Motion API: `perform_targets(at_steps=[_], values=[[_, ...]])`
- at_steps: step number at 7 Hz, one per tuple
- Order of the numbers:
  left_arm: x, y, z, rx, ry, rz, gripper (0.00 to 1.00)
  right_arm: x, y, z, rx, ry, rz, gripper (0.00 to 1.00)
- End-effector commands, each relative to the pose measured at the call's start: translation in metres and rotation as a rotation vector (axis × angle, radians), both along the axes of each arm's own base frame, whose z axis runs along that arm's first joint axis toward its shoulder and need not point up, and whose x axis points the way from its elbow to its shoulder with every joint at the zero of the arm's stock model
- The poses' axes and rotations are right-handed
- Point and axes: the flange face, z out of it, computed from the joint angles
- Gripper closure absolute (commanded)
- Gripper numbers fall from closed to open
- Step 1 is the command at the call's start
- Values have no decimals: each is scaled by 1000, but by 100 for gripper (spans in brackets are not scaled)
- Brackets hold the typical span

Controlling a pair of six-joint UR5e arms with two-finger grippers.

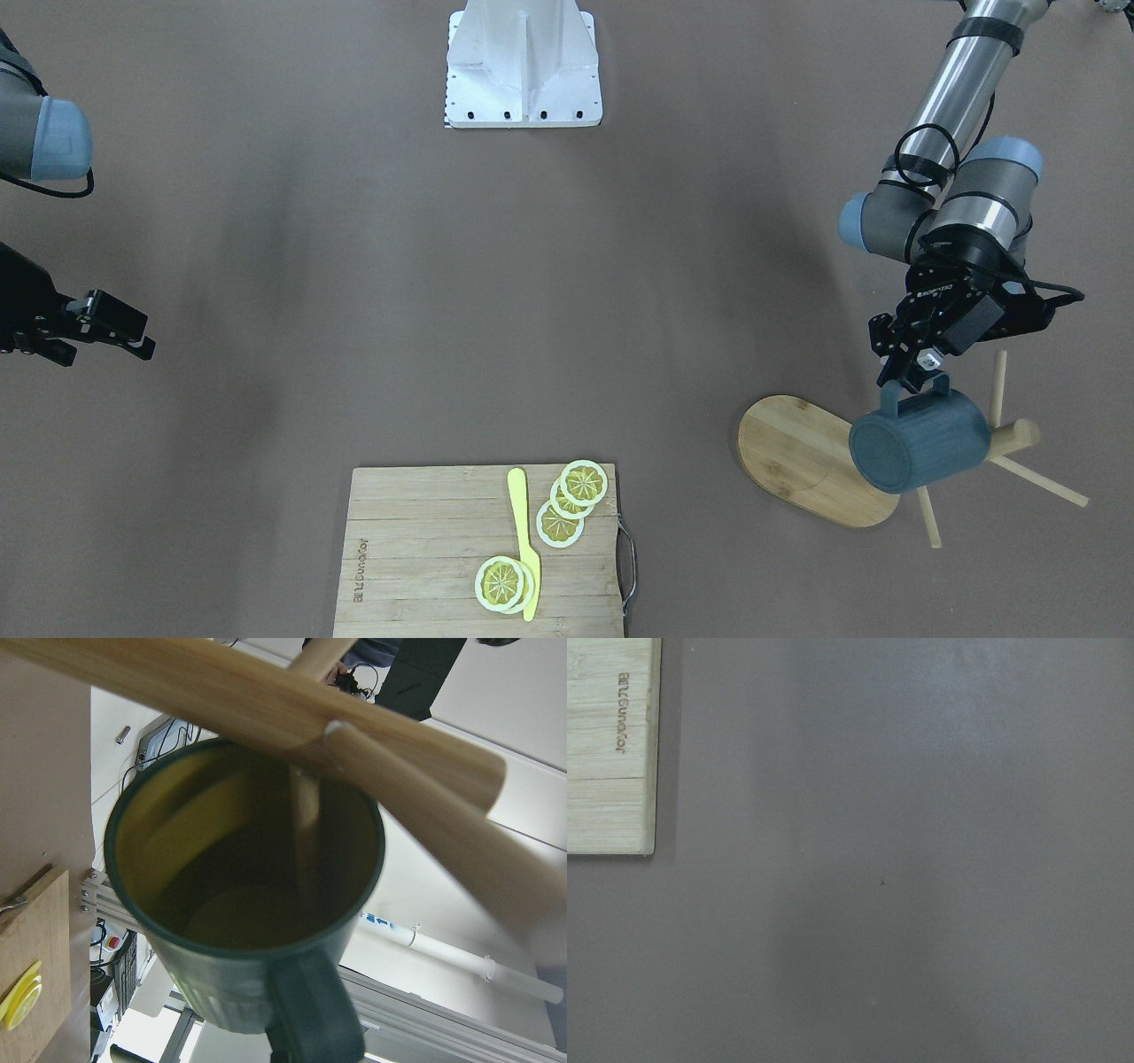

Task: Hang cup on storage rack
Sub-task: 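Hook the mug handle onto a mug tree peg with the left gripper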

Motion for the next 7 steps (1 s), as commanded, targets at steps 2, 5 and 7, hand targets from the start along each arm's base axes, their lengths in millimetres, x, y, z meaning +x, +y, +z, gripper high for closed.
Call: perform_targets(at_steps=[2, 5, 7], values=[[-2, 1, -6, 14, 2, -4, 2, -1, 0, -1, 0, -2, -1, 0], [-42, 46, 26, 71, -133, 13, 2, -1, 0, 0, -3, -1, -1, 0], [-56, 61, 54, 123, -319, -52, 2, -1, 1, 2, -5, 0, -2, 0]])
